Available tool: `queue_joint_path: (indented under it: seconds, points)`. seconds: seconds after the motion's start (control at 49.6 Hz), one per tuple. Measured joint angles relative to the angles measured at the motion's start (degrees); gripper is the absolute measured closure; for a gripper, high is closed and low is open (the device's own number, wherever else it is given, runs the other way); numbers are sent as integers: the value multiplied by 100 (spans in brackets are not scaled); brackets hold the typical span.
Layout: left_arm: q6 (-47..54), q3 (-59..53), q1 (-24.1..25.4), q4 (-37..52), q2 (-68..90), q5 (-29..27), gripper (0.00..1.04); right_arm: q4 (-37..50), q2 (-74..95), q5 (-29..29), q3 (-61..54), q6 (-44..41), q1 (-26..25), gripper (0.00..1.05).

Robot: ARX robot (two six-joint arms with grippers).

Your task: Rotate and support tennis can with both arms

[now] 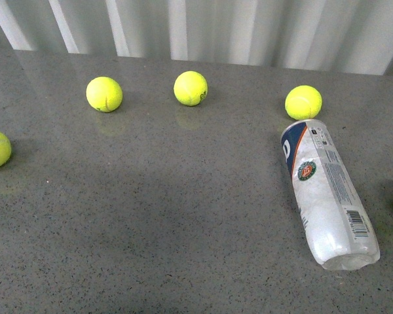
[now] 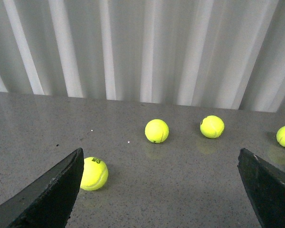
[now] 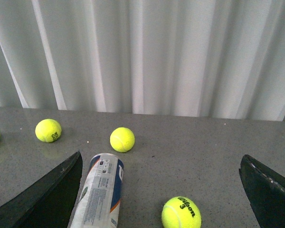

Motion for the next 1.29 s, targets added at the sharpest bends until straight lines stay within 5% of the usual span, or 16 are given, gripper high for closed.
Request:
queue_joint_path:
  seconds: [1.291]
  points:
    - [0,0,0,0,0,0,7,0,0,0,0,0,0,7]
